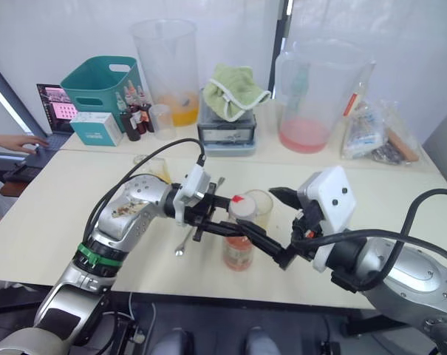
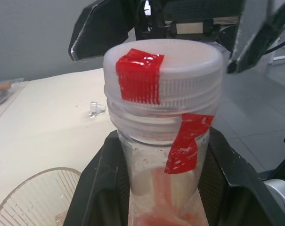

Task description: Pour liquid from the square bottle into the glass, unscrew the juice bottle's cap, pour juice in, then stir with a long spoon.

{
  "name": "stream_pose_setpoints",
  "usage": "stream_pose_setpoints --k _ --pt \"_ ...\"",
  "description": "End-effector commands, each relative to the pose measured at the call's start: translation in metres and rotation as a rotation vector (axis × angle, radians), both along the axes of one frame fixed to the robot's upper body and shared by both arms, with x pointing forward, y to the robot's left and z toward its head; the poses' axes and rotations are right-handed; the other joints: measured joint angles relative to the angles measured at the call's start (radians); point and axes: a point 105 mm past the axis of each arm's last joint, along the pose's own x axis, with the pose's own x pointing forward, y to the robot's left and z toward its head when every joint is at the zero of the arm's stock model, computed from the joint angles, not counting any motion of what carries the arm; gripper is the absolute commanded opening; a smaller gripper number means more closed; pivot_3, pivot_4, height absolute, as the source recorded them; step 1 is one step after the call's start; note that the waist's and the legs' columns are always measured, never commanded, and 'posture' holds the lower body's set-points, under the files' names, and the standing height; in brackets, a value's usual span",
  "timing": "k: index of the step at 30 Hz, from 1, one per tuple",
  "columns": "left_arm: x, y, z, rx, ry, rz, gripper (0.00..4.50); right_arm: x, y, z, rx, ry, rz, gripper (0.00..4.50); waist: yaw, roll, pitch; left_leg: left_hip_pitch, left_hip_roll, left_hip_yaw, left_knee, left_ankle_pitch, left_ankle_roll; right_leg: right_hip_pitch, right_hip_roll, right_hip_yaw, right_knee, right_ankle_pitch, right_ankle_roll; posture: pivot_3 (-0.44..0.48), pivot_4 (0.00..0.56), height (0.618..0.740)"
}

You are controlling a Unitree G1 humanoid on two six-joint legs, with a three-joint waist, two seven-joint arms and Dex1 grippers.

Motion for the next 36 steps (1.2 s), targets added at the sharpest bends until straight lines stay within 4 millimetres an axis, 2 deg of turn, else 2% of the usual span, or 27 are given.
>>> stream_pose_setpoints --k 1,6,7,9,10,11,13,19,24,35,36 --pt "0.002 0.0 -0.006 0.028 0.009 0.009 1.51 -0.003 0.001 0.011 0.041 -0.029 0.007 4.48 0.0 0.0 0.0 0.0 0.0 0.0 0.0 0.0 0.0 0.0 0.0 0.0 0.0 0.0 0.0 0.0 0.15 0.74" --pt "0.002 0.0 -0.006 0.026 0.01 0.011 1.51 -0.005 0.004 0.015 0.055 -0.029 0.025 4.48 0.002 0.0 0.0 0.001 0.0 0.001 0.0 0.0 0.0 0.0 0.0 0.0 0.0 0.0 0.0 0.0 0.15 0.74" --pt "0.002 0.0 -0.006 0.025 0.01 0.012 1.51 -0.006 0.006 0.014 0.049 -0.023 0.036 4.48 0.008 -0.002 -0.001 0.002 0.004 0.009 0.0 0.0 0.0 -0.009 0.0 0.005 0.0 0.0 -0.002 0.0 0.15 0.74" --pt "0.003 0.0 -0.006 0.025 0.01 0.013 1.51 -0.007 0.008 0.013 0.047 -0.016 0.048 4.48 0.011 -0.008 -0.004 0.004 0.018 0.045 -0.005 0.0 -0.001 -0.031 0.003 0.023 0.001 0.001 -0.016 0.0 0.15 0.74" --pt "0.003 0.0 -0.006 0.026 0.01 0.013 1.51 -0.008 0.009 0.013 0.047 -0.016 0.05 4.48 0.006 -0.007 -0.005 0.007 0.02 0.061 -0.01 0.0 0.0 -0.032 0.007 0.039 0.001 0.005 -0.015 0.0 0.15 0.74" --pt "0.003 0.0 -0.006 0.026 0.01 0.013 1.51 -0.007 0.009 0.012 0.046 -0.014 0.051 4.48 0.0 -0.007 -0.006 0.005 0.014 0.056 -0.012 -0.001 0.002 -0.028 0.007 0.042 -0.001 0.009 -0.006 0.0 0.15 0.74" --pt "0.003 0.0 -0.006 0.026 0.01 0.013 1.51 -0.005 0.011 0.011 0.043 -0.011 0.048 4.48 0.0 -0.006 -0.007 0.005 0.01 0.047 -0.01 -0.001 0.002 -0.022 0.005 0.039 -0.001 0.007 0.0 0.0 0.15 0.74" --pt "0.004 0.0 -0.006 0.027 0.008 0.014 1.51 0.003 0.018 0.005 0.041 -0.006 0.032 4.48 0.004 -0.007 -0.007 -0.003 0.01 0.038 -0.002 -0.001 0.002 -0.023 0.005 0.031 0.0 0.006 0.0 0.0 0.15 0.74" --pt "0.004 0.001 -0.006 0.028 0.007 0.016 1.51 0.011 0.018 0.005 0.042 -0.022 -0.001 4.48 0.003 -0.007 -0.007 -0.003 0.01 0.036 -0.002 -0.001 0.002 -0.023 0.005 0.03 0.0 0.006 0.0 0.0 0.15 0.74" --pt "0.004 0.0 -0.007 0.029 0.006 0.014 1.51 0.011 0.022 0.006 0.063 -0.031 -0.001 4.48 0.003 -0.007 -0.007 -0.003 0.01 0.034 -0.002 -0.001 0.002 -0.021 0.005 0.028 0.0 0.007 0.0 0.0 0.15 0.74" --pt "0.004 0.0 -0.007 0.029 0.006 0.013 1.51 0.011 0.022 0.005 0.06 -0.03 -0.003 4.24 0.003 -0.007 -0.007 -0.003 0.01 0.034 -0.002 -0.001 0.002 -0.021 0.005 0.027 0.0 0.006 0.0 0.0 0.15 0.74"
